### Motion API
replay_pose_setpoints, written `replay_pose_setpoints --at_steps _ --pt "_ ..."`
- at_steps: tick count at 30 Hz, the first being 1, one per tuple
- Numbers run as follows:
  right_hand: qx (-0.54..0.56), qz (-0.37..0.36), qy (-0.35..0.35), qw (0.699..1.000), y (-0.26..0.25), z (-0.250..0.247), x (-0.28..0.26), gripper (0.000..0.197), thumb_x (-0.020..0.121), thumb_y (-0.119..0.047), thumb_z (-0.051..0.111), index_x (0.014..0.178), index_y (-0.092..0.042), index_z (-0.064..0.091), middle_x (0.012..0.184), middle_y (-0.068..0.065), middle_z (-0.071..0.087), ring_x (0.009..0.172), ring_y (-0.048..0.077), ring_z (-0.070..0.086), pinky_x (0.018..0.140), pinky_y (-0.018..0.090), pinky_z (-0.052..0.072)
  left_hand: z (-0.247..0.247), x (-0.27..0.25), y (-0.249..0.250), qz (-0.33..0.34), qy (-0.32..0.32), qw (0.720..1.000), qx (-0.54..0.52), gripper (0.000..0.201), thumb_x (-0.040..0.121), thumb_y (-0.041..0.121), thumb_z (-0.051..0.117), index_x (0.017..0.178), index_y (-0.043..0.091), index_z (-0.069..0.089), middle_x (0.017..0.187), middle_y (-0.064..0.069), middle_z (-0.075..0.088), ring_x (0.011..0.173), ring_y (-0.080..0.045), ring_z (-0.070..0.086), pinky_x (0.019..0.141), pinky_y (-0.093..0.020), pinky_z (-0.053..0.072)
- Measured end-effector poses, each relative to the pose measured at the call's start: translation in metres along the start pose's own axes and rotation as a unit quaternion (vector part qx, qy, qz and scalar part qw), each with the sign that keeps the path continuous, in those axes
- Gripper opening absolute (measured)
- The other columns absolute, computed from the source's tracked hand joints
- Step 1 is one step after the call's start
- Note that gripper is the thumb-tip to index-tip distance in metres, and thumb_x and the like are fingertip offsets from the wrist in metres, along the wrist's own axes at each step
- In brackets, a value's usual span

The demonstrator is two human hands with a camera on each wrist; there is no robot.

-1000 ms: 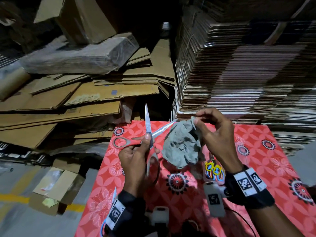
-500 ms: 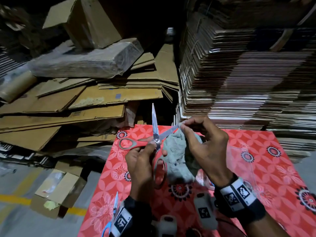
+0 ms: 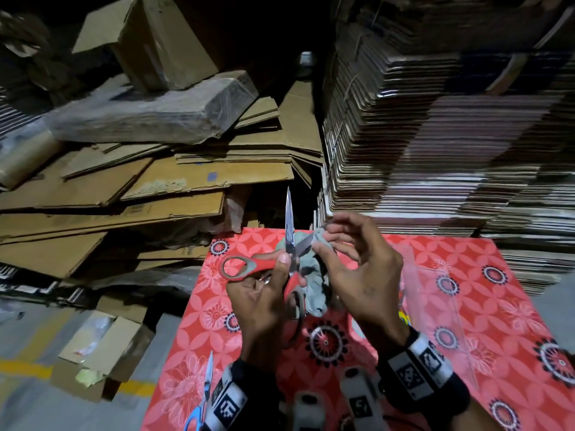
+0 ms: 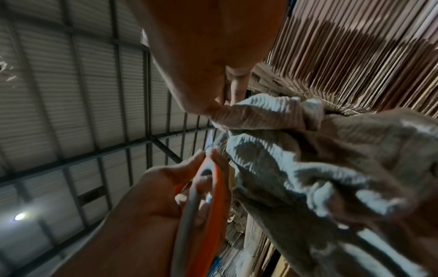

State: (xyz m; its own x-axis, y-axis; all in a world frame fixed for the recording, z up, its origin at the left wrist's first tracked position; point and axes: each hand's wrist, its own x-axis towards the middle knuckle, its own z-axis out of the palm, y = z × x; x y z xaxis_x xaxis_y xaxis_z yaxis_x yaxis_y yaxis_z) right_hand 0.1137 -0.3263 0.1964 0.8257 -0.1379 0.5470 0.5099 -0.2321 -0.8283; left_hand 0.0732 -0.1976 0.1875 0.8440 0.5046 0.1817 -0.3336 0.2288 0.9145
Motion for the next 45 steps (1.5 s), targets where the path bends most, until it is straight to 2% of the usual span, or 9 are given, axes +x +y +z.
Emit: replay_pose_setpoints --at_steps 4,11,17,20,26,31,36,39,45 --pt "0.008 0.004 0.013 1.0 -0.002 -0.008 0.009 0.038 0.087 -0.005 0.084 0.121 -0.011 0.07 0.099 -0.003 0.076 0.093 0.013 0.076 0.085 0.026 0.061 0.008 -0.002 0.003 0.0 0.003 1.0 0.013 0.016 0.094 -0.011 0.065 0.083 -0.003 0.072 0.069 0.0 0.076 0.059 -0.007 0.07 0.053 -0.017 0.053" --pt "0.044 0.034 -0.105 0.993 -0.013 0.004 -0.007 0.033 0.086 0.0 0.08 0.113 -0.016 0.072 0.09 -0.007 0.077 0.085 0.012 0.076 0.081 0.025 0.061 0.007 0.0 0.003 0.025 0.007 0.998 0.057 0.015 0.094 -0.008 0.067 0.086 0.0 0.077 0.078 0.001 0.079 0.073 -0.006 0.074 0.069 -0.016 0.054" --pt "-0.014 0.01 -0.031 0.999 0.004 -0.014 0.011 0.029 0.084 0.001 0.082 0.107 -0.011 0.069 0.091 -0.008 0.077 0.087 0.006 0.075 0.079 0.025 0.061 0.006 -0.005 0.005 0.022 0.004 0.997 0.074 0.025 0.093 -0.012 0.067 0.078 0.007 0.076 0.064 0.009 0.072 0.057 0.002 0.066 0.056 -0.011 0.051" --pt "-0.006 -0.003 -0.081 0.997 -0.01 -0.002 -0.011 0.026 0.084 0.001 0.082 0.104 -0.012 0.071 0.09 -0.008 0.076 0.086 0.005 0.075 0.077 0.015 0.057 0.009 -0.005 0.006 0.01 -0.006 0.997 0.072 0.025 0.095 -0.007 0.066 0.078 0.007 0.076 0.065 0.006 0.074 0.056 -0.001 0.066 0.055 -0.018 0.053" --pt "-0.025 0.021 0.0 0.999 0.016 -0.018 0.015 0.026 0.084 0.001 0.081 0.104 -0.011 0.069 0.09 -0.009 0.076 0.086 0.007 0.075 0.078 0.032 0.063 0.0 -0.007 -0.002 -0.009 -0.008 0.999 0.044 0.019 0.095 0.006 0.069 0.079 0.004 0.079 0.066 -0.017 0.073 0.046 -0.019 0.06 0.042 -0.026 0.046" --pt "-0.007 -0.013 -0.073 0.997 -0.008 0.003 -0.018 0.027 0.085 0.003 0.079 0.105 -0.014 0.07 0.091 -0.01 0.075 0.087 0.007 0.075 0.078 0.025 0.061 -0.003 -0.003 -0.012 -0.021 0.002 0.998 0.067 0.025 0.096 0.009 0.07 0.073 0.006 0.077 0.061 -0.005 0.068 0.048 -0.014 0.054 0.047 -0.026 0.044" --pt "-0.013 0.027 -0.003 1.0 0.014 -0.019 0.012 0.029 0.085 0.002 0.081 0.109 -0.01 0.068 0.092 -0.006 0.077 0.087 0.009 0.076 0.078 0.031 0.062 -0.008 -0.003 -0.016 -0.054 0.005 0.998 0.032 0.02 0.089 0.022 0.075 0.077 0.006 0.078 0.068 -0.014 0.072 0.054 -0.024 0.062 0.049 -0.029 0.048" --pt "0.006 0.014 -0.071 0.997 -0.003 -0.003 -0.012 0.027 0.086 0.002 0.079 0.107 -0.013 0.069 0.091 -0.008 0.076 0.086 0.009 0.076 0.077 0.022 0.059 -0.007 -0.001 -0.017 -0.039 -0.012 0.998 0.044 0.018 0.094 0.019 0.076 0.082 0.006 0.079 0.074 -0.011 0.075 0.061 -0.022 0.065 0.056 -0.031 0.049" --pt "-0.002 0.051 0.017 0.999 0.018 -0.025 0.014 0.027 0.086 0.001 0.081 0.107 -0.009 0.069 0.092 -0.005 0.077 0.087 0.011 0.076 0.081 0.034 0.063 -0.007 -0.005 -0.016 -0.07 -0.01 0.997 0.01 0.027 0.096 0.012 0.07 0.076 -0.007 0.071 0.057 -0.018 0.063 0.044 -0.023 0.052 0.039 -0.02 0.037"
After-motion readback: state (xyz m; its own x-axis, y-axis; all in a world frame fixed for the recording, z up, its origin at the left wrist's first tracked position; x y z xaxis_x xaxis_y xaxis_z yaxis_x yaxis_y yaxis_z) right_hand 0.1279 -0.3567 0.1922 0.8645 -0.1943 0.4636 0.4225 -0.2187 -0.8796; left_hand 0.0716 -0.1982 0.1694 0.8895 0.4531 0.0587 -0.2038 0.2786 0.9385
